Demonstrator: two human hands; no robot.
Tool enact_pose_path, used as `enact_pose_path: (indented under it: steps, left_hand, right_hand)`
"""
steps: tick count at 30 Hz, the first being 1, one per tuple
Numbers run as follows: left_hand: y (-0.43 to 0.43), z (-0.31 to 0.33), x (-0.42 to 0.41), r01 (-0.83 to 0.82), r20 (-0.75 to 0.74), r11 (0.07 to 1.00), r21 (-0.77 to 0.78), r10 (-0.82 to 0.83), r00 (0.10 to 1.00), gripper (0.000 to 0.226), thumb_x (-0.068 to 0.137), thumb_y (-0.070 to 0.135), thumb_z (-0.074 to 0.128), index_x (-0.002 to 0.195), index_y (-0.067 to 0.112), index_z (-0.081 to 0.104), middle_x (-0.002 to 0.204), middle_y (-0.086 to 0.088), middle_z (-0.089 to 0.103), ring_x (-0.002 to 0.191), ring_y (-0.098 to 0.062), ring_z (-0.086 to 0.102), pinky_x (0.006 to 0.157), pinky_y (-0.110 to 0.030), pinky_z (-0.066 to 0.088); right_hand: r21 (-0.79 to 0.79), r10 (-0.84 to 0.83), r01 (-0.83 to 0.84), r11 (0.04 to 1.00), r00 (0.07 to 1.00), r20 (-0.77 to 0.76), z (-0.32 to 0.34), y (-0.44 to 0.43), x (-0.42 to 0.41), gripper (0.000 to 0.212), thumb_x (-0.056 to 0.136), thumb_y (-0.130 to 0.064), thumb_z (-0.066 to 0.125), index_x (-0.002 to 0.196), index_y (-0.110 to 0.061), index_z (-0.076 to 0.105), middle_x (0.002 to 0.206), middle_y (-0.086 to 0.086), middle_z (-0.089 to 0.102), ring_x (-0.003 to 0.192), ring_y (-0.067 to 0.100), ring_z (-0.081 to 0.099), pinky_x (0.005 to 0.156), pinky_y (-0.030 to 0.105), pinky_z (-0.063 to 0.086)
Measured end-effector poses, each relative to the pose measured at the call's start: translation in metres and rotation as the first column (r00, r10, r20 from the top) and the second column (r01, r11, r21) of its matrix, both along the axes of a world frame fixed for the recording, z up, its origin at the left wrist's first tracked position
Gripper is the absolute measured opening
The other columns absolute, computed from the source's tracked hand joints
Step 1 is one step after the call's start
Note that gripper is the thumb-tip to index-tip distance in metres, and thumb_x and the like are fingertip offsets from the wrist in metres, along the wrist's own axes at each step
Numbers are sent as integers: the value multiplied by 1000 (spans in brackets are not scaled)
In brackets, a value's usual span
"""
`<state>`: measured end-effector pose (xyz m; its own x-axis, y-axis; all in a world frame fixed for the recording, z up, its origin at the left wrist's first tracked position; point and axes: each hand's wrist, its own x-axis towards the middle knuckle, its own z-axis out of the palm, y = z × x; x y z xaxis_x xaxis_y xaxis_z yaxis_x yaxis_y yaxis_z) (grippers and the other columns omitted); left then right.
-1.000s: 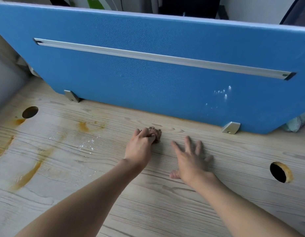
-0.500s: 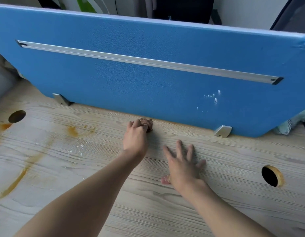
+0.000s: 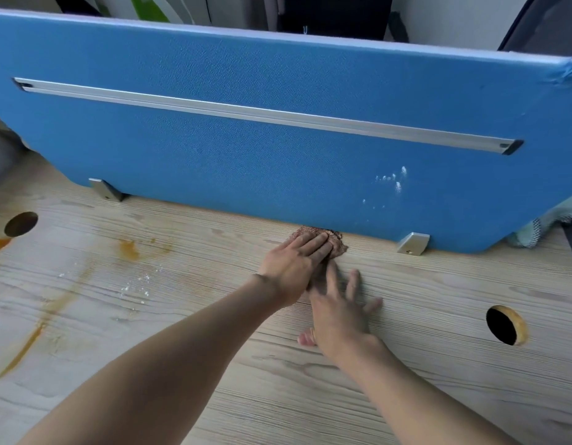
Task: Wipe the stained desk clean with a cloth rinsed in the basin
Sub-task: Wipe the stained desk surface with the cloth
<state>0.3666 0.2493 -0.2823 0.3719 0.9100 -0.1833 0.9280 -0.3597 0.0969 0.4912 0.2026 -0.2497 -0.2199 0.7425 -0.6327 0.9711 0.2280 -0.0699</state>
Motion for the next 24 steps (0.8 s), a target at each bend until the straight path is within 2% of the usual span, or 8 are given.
enact_pose_path:
  steps: [3,6,9,12,15,17,21,24]
  left_hand:
    - [5,4,4,-137,-34,990,-30,136,990,74,101,19,42,160,22,-3,167,5,-4,154,-15,-3,123,-30,-2]
    - [8,9,0,-264,-46,960,-93,261,964,71,101,21,36,160,20,-4,167,3,-6,153,-15,-5,125,-33,0]
    - [2,9,-14,-334,-66,934,-126,328,942,70,101,28,33,159,18,-5,167,1,-10,153,-17,-7,125,-36,3]
    - [-8,13,-38,-391,-90,908,-149,381,920,68,101,25,29,159,16,-4,167,-1,-10,154,-18,-5,125,-36,3]
    - [-18,16,-66,-449,-111,880,-156,436,893,64,103,26,28,160,16,-1,167,0,-7,154,-19,-2,125,-36,7]
    - [-23,16,-79,-486,-109,859,-160,474,874,62,104,28,28,160,18,2,167,1,-4,154,-20,0,125,-38,10]
    - [-26,14,-65,-448,-14,886,-121,450,893,66,100,30,39,159,17,13,167,-1,7,153,-25,8,124,-44,13]
    - [-48,12,-56,-365,44,927,-82,370,928,64,100,30,43,159,21,18,167,3,12,152,-22,11,124,-37,13]
  right_hand:
    - [6,15,-15,1000,1000,11,1,-1,0,112,82,-57,70,156,-38,-12,162,3,-29,147,48,-22,107,80,14]
    - [12,8,-8,1000,1000,-9,3,-3,0,109,84,-54,71,156,-41,-9,163,5,-27,147,48,-21,107,80,15]
    - [30,1,-1,1000,1000,14,5,-4,-4,109,83,-52,74,156,-39,-5,162,8,-24,147,48,-19,108,79,13]
    - [11,13,-13,1000,1000,-4,10,-1,-15,109,80,-48,78,156,-37,1,163,8,-22,149,46,-17,110,77,11]
    - [-57,16,-21,998,997,-78,13,-2,-30,107,79,-46,80,155,-40,5,163,5,-19,148,49,-13,108,77,18]
    - [-84,55,-60,995,997,-59,12,-5,-38,106,79,-44,80,155,-41,6,162,8,-21,145,54,-14,105,79,22]
    - [-65,66,-66,996,998,-2,8,-7,-42,108,78,-42,82,155,-42,5,162,10,-22,144,56,-14,103,80,25]
    - [-41,68,-68,997,998,11,8,-9,-43,101,80,-43,80,154,-42,11,162,9,-21,145,54,-12,103,78,28]
